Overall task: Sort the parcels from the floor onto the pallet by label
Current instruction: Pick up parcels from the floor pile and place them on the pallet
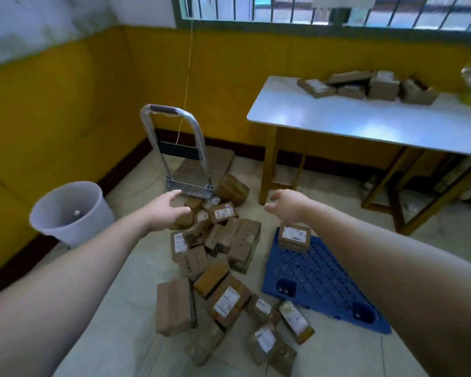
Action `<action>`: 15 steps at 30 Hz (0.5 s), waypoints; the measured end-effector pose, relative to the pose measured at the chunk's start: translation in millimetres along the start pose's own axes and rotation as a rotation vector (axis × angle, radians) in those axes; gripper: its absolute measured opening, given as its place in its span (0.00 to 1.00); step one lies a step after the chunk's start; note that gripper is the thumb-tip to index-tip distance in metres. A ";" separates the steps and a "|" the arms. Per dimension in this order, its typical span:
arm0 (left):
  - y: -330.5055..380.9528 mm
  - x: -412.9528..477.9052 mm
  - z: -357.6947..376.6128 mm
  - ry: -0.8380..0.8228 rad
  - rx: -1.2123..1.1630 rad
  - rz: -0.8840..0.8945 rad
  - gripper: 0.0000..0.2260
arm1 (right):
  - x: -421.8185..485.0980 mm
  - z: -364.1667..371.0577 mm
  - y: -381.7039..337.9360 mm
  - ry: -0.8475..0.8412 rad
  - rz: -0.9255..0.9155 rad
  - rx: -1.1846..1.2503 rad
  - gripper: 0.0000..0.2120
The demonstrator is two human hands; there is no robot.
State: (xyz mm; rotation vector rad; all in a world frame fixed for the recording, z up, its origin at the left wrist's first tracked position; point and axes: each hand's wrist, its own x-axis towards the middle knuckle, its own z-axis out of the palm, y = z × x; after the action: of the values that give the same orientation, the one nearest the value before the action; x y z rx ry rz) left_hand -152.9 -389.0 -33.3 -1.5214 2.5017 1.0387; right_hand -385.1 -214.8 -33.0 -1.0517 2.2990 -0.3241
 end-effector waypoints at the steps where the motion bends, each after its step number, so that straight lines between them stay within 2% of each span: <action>1: -13.6 -2.1 -10.1 -0.004 -0.021 -0.005 0.29 | -0.7 6.6 -14.3 0.003 0.001 -0.009 0.25; 9: -137.6 11.8 -88.6 -0.081 -0.068 0.020 0.29 | 20.3 100.5 -148.4 0.015 0.010 -0.002 0.24; 15: -197.4 37.8 -107.2 -0.180 -0.062 0.000 0.29 | 36.0 153.3 -190.4 -0.094 0.052 -0.007 0.24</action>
State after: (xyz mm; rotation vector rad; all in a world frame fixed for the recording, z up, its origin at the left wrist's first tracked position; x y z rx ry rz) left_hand 17.4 -536.6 -66.5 -1.3741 2.3696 1.2049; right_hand -195.7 -364.2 -86.4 -0.9881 2.2402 -0.2409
